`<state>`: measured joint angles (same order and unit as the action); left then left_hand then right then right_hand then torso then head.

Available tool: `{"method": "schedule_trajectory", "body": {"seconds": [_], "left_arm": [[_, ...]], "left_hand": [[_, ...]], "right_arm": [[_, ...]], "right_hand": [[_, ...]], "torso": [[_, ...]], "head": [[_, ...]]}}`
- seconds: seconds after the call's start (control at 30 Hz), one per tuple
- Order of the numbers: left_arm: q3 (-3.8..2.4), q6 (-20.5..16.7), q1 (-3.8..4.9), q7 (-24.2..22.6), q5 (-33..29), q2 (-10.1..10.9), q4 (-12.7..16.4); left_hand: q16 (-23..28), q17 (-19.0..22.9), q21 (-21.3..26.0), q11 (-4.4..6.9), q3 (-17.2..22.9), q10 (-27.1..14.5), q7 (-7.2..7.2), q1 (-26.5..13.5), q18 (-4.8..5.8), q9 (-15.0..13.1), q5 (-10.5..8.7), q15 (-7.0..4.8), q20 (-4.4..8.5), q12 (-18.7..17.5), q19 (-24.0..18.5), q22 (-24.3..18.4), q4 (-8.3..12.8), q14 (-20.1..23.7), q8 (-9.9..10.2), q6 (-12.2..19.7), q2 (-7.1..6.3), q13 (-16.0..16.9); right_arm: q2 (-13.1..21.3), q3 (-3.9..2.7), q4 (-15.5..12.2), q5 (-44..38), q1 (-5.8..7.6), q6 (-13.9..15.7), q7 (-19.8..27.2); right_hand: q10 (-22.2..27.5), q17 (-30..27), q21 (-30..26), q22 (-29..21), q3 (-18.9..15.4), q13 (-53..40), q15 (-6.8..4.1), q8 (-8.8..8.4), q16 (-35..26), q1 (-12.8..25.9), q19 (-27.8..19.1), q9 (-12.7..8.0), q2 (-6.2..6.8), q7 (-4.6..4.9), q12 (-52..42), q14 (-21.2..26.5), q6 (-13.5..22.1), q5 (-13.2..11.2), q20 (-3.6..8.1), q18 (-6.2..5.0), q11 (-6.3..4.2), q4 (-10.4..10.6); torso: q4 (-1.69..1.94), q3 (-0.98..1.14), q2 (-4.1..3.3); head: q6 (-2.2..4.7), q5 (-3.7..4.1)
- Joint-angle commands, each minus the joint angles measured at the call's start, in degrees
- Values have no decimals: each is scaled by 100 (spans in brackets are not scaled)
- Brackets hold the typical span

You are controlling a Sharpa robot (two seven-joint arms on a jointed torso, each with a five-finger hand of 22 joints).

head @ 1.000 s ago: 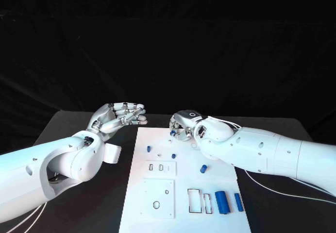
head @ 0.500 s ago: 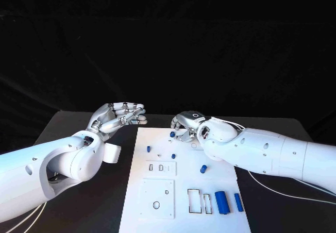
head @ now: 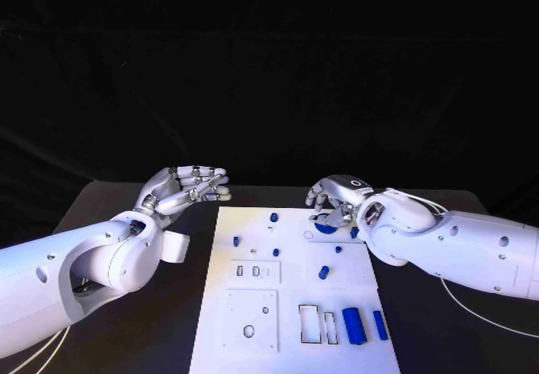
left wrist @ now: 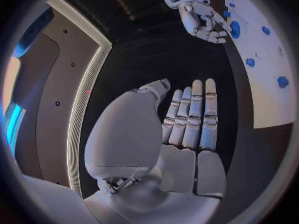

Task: Assemble the parts on the task board

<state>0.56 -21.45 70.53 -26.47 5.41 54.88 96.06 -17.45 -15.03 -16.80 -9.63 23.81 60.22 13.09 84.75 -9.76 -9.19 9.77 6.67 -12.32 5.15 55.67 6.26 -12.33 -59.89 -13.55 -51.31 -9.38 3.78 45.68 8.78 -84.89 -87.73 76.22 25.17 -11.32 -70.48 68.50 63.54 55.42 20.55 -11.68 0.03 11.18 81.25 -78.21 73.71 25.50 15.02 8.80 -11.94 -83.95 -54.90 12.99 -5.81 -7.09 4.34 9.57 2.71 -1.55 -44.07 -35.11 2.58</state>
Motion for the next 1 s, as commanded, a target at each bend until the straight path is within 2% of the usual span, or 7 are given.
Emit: {"method": "schedule_trajectory", "body": {"seconds": [0.03,0.1,0.17,0.2,0.33,0.47,1.0], "left_arm": [[-5,129,7,-20,6,-24,-19],[-5,138,7,-17,5,-36,-35],[-5,148,7,-16,4,-48,-50],[-5,152,6,-14,3,-54,-57],[-4,171,6,-6,2,-74,-83],[-4,187,6,2,1,-82,-97],[-4,196,5,17,0,-59,-87]], "left_hand": [[32,-9,21,-36,30,1,39,-20,-66,7,-24,18,-29,-15,-12,-6,-10,33,37,48,-60,-1],[32,-9,21,-36,30,1,39,-20,-66,7,-24,18,-29,-15,-12,-6,-10,33,37,48,-60,-1],[32,-9,21,-36,30,1,39,-20,-66,7,-24,18,-29,-15,-12,-6,-10,33,37,48,-60,-1],[32,-9,21,-36,30,1,39,-20,-66,7,-24,18,-29,-15,-12,-6,-10,33,37,48,-60,-1],[32,-9,21,-36,30,1,39,-20,-66,7,-24,18,-29,-15,-12,-6,-10,33,37,48,-60,-1],[32,-9,21,-36,30,1,39,-20,-66,7,-24,18,-29,-15,-12,-6,-10,33,37,48,-60,-1],[38,-16,23,-37,34,3,39,-32,-66,6,-25,20,-32,-24,-15,-9,-11,37,39,49,-60,0]], "right_arm": [[219,-13,-108,753,64,10,-213],[330,-16,-115,955,87,-143,-262],[401,-18,-90,1089,101,-313,-307],[424,-19,-73,1140,106,-383,-326],[468,-19,34,1320,112,-635,-395],[432,-18,152,1395,88,-755,-419],[192,-14,366,1450,-74,-740,-380]], "right_hand": [[-317,41,40,59,-1,-103,-77,-55,47,14,45,-1,89,-55,-158,-208,17,-19,32,-1,-85,53],[-715,151,116,167,-104,-363,-155,-90,102,-10,103,4,149,-122,-505,-238,54,-23,102,18,-180,59],[-431,479,228,359,-827,-2156,-239,-35,265,-154,186,119,62,-152,-2381,-306,200,-6,117,91,-164,27],[-397,742,307,485,-1046,-3793,-193,33,385,-255,244,190,-22,-171,-4033,-355,244,19,131,83,-131,143],[-705,1282,525,820,-1495,-5817,-111,140,599,-443,381,291,-108,-87,-5999,-442,364,8,86,137,-116,492],[-910,1552,663,1023,-1712,-6368,-77,196,696,-596,459,335,-161,-61,-6518,-490,421,9,62,168,-90,674],[-1067,1740,785,1185,-1820,-6662,-60,238,760,-612,524,362,-228,-50,-6791,-525,431,10,46,195,-76,699]], "torso": [[-48,9,26],[-53,12,32],[-57,16,34],[-58,22,34],[-50,24,37],[-51,18,32],[-41,5,28]], "head": [[-9,14],[-14,28],[-18,32],[-24,29],[-29,37],[-35,33],[-67,51]]}}
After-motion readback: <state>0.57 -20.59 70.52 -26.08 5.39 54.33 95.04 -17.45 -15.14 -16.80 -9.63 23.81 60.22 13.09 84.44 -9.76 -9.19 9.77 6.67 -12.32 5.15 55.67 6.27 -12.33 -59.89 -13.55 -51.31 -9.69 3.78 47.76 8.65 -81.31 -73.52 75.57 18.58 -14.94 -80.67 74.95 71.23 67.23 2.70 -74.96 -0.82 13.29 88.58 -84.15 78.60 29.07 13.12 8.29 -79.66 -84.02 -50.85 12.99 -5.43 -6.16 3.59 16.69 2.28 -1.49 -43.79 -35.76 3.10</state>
